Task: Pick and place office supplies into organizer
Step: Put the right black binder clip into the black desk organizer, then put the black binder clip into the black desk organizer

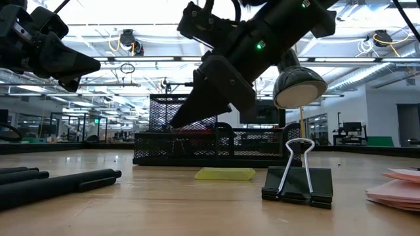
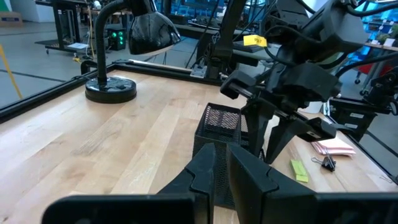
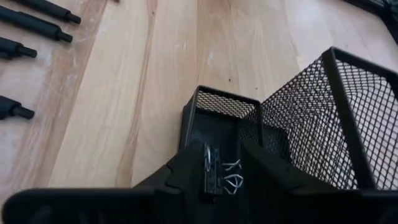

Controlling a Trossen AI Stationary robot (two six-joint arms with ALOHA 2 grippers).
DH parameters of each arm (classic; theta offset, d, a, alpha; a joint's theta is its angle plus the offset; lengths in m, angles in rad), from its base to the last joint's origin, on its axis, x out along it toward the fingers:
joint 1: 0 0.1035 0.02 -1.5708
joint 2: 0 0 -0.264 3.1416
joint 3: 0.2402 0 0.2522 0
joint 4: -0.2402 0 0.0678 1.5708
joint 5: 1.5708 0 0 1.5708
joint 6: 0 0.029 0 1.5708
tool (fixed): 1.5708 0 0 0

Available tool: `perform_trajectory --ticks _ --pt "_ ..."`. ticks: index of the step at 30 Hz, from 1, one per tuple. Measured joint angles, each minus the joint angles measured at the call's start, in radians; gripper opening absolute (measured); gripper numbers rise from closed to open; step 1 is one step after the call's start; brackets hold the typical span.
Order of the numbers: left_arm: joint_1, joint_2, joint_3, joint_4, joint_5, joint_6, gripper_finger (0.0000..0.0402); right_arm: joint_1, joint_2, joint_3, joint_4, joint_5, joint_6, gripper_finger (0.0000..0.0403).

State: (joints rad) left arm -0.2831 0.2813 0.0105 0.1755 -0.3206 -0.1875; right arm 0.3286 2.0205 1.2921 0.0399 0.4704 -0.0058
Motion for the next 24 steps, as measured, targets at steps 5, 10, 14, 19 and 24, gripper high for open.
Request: perform_trajectory --ticks 5,10,14,19,24 --pt "0.000 0.000 0.000 -0.001 0.000 0.000 0.0044 0.002 -0.024 0.007 -0.003 0.000 -0.015 0.0136" --pt "0.000 0.000 0.000 -0.034 0.000 0.001 0.0045 0.033 -0.114 0.009 -0.040 -0.056 -0.041 0.0152" --pt "0.000 0.000 0.000 -0.044 0.000 -0.001 0.0045 0.067 -0.181 0.009 -0.078 -0.183 0.021 0.0157" --pt "0.000 0.000 0.000 -0.045 0.000 -0.006 0.0045 0.136 -0.216 0.009 -0.077 -0.311 0.073 0.0158" --pt "0.000 0.000 0.000 -0.043 0.000 0.006 0.0044 0.204 -0.214 0.009 -0.098 -0.320 0.203 0.0167"
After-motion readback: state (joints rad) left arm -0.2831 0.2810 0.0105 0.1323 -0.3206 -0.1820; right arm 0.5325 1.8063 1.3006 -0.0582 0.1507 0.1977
